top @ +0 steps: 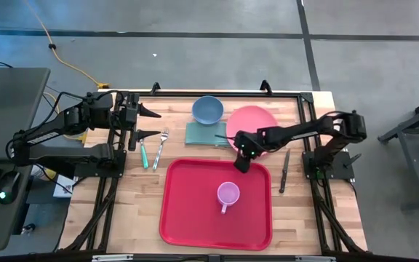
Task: Set up tray
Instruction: Put the pink plate on the tray to the left of the purple mug
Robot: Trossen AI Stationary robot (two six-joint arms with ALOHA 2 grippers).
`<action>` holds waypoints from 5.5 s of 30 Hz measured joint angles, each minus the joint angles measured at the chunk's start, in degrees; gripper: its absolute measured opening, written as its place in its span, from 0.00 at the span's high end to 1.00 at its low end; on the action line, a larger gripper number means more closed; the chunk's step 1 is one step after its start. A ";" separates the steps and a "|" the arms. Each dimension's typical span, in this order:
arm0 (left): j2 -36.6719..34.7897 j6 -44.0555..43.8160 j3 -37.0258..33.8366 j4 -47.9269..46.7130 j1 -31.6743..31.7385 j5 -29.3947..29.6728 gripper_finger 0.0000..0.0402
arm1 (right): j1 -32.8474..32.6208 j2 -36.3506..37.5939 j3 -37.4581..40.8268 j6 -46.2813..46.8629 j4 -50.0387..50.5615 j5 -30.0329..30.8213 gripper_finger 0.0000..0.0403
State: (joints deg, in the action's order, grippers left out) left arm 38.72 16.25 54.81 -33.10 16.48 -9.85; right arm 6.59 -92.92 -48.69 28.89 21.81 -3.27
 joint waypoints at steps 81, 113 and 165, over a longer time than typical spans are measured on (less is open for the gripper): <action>0.00 -0.06 0.00 -0.04 0.01 0.02 0.29 | 2.73 0.02 2.62 -3.48 -0.92 5.02 0.91; -0.02 0.00 0.00 -0.04 0.01 0.52 0.29 | 4.78 -0.13 -8.04 -7.40 5.23 5.74 1.00; -0.02 -2.62 0.00 -0.04 0.01 -0.05 0.29 | 52.35 12.18 8.81 -15.49 9.50 -15.28 0.43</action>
State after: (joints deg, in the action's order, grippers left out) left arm 38.70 13.63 54.81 -33.15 16.49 -9.89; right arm 58.94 -80.74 -39.88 13.40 31.30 -18.55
